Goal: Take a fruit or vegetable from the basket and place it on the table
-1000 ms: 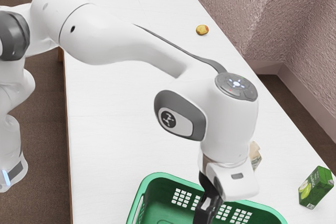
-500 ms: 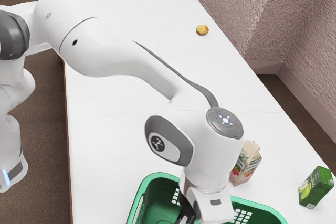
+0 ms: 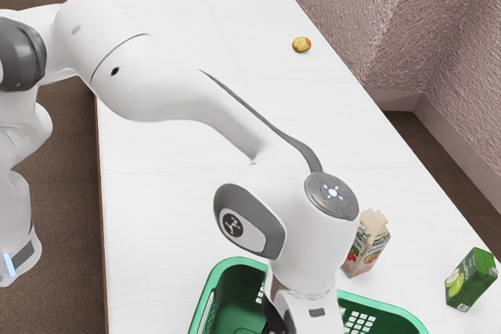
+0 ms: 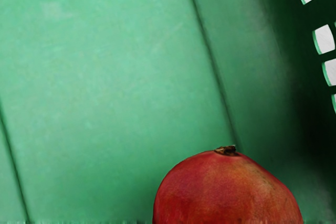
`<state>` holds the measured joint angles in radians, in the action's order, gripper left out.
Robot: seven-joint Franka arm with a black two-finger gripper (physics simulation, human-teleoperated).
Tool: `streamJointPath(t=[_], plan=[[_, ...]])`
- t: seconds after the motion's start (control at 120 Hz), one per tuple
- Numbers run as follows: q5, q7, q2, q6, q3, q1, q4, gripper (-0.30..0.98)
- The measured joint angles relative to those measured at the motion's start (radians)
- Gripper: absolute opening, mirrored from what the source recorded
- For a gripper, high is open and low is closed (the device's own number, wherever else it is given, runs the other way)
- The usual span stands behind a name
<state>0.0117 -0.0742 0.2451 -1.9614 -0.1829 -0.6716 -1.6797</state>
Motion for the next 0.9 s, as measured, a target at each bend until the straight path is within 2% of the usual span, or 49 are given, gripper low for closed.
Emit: streamJointPath(t=[0.9], plan=[[-0.016,-0.002,0.006,-0.07,-0.015,0.0,-0.093,0.66]])
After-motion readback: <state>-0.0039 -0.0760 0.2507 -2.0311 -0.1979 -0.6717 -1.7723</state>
